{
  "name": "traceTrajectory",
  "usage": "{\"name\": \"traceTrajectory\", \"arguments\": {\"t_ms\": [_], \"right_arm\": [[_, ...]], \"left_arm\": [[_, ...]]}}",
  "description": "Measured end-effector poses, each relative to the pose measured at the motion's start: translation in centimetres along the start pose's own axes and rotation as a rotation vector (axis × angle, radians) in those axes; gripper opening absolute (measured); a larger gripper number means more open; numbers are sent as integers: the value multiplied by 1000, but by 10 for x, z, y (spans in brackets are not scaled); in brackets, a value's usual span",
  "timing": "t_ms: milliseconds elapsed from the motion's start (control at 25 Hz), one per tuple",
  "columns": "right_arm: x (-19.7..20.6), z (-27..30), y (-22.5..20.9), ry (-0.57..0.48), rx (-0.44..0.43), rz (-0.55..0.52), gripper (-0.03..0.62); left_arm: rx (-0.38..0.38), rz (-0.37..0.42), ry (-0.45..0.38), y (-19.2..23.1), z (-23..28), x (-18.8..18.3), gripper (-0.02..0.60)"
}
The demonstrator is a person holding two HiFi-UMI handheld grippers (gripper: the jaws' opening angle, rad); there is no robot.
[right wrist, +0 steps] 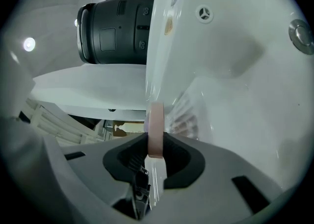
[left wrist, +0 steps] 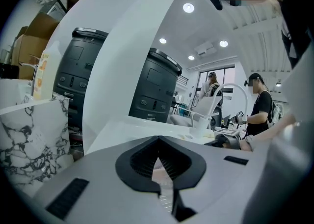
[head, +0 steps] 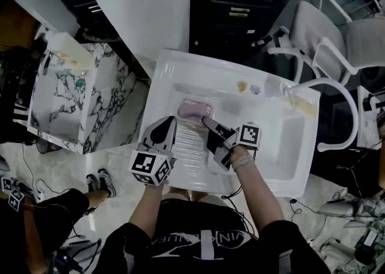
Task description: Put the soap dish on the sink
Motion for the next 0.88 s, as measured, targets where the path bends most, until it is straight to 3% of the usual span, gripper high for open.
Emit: {"name": "traceTrajectory", "arguments": {"t_ms": [880], "right_arm": [[-19,40,4,80,32,33,97]], "left_arm": [[10,-33,16,14,7,5,15]]}}
Point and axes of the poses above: the fingertips, and each gripper's own axes: z forward along the fingers, y to its left, x out of its underside, the point moved 4 cm from there along -z, backward along the fingers, and after that the axes turned 8 degrees about x, right-handed, at the moved point
